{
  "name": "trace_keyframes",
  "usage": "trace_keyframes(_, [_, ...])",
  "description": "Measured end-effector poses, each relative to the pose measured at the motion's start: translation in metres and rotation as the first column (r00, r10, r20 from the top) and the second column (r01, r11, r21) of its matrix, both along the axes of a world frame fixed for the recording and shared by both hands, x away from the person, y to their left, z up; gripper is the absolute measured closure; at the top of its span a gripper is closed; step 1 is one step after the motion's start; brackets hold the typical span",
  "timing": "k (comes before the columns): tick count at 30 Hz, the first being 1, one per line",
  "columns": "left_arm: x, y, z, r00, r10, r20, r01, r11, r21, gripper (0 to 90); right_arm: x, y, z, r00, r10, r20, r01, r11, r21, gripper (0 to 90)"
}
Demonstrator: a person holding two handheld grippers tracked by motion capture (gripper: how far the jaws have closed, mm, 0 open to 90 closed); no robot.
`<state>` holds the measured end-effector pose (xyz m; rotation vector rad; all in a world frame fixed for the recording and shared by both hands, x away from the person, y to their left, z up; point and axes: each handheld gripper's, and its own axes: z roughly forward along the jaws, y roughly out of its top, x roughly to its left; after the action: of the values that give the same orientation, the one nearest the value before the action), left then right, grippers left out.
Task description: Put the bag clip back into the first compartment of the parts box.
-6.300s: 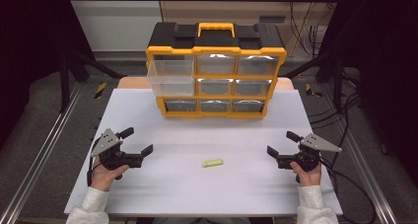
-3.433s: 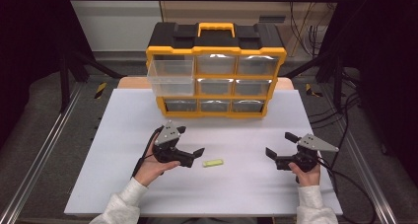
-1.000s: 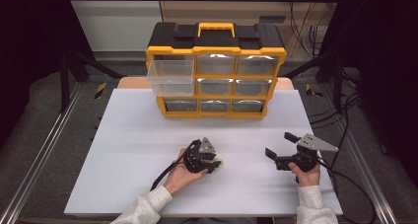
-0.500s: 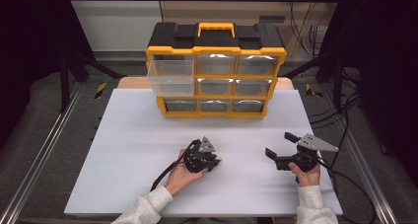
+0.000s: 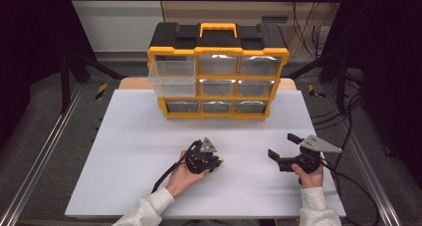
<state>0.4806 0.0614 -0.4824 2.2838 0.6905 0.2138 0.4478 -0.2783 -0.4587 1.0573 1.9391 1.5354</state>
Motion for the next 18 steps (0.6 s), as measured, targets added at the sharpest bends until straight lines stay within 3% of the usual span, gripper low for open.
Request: trace_keyframes(18, [-0.004, 0.007, 0.020, 0.9999, -0.004, 0.013, 0.005, 0.9991, -0.042, 77.5, 0.000, 0.001, 0.000, 1.0000, 0.004, 0.003, -0.004, 1.0000, -0.004, 0.4])
